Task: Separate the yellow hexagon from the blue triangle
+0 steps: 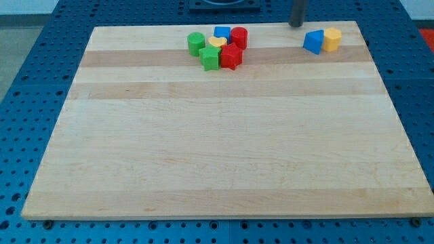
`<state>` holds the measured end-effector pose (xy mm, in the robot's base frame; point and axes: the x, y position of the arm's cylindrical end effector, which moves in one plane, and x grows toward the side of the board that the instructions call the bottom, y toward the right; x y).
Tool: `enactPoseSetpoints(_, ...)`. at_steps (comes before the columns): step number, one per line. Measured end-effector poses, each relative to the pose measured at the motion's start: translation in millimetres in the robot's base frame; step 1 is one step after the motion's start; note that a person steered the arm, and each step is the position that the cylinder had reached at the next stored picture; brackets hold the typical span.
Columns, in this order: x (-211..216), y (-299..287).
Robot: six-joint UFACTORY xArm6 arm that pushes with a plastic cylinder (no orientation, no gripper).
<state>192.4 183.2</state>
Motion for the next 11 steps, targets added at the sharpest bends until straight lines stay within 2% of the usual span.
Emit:
enactPoseSetpoints(1,0,70)
enactPoseSetpoints(2,0,89)
enactPoseSetpoints(3,3,134)
enactPoseSetpoints(4,6,125)
enactPoseSetpoints(8,66,17)
enactPoseSetpoints(11,182,-44)
